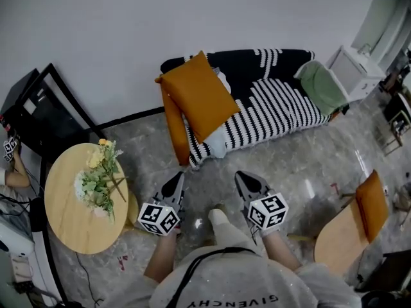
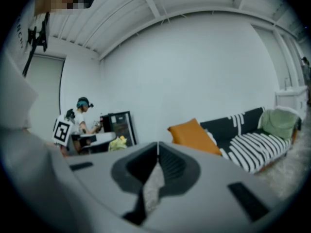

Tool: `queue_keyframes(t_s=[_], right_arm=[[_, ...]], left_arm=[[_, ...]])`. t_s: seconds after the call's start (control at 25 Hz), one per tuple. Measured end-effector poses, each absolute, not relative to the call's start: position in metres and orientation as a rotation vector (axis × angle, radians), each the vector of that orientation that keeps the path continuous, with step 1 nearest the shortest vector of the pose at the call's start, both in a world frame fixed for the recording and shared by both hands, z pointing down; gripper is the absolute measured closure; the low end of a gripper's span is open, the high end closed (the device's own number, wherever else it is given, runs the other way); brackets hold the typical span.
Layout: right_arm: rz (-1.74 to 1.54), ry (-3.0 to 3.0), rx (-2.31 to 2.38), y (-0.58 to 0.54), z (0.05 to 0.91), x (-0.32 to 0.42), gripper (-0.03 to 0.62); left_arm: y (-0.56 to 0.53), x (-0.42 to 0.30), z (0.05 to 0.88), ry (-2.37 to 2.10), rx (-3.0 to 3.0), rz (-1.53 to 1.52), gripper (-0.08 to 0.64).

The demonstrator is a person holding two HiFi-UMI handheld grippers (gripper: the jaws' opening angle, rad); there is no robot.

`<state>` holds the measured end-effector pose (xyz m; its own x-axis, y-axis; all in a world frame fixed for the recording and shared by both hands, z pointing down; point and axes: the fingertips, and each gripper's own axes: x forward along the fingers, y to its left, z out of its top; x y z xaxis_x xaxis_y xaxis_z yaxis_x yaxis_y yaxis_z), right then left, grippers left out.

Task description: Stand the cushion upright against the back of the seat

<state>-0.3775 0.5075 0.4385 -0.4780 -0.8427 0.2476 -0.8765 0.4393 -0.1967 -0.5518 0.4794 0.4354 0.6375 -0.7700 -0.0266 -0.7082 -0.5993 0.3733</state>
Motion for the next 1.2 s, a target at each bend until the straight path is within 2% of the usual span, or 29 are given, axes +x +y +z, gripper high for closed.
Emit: queue_keyframes(t_s=[0.36, 0.64, 1.2], right_arm=[[0.501, -2.646, 1.409, 0.389, 0.447, -0.393, 0.574], [0.413, -2.691, 1.243, 0.289, 0.440, -0.409, 0.574], [0.496, -2.634, 1.206, 0.216, 0.477, -0.385, 0.572]], left_arm=[[0.387, -0.576, 0.441, -1.337, 2.458, -0.247, 0.535], [0.287, -0.585, 0.439, -1.450, 2.407, -0.300, 0.535], [0.204, -0.565, 0.492, -1.463, 2.274, -0.194, 0.535]])
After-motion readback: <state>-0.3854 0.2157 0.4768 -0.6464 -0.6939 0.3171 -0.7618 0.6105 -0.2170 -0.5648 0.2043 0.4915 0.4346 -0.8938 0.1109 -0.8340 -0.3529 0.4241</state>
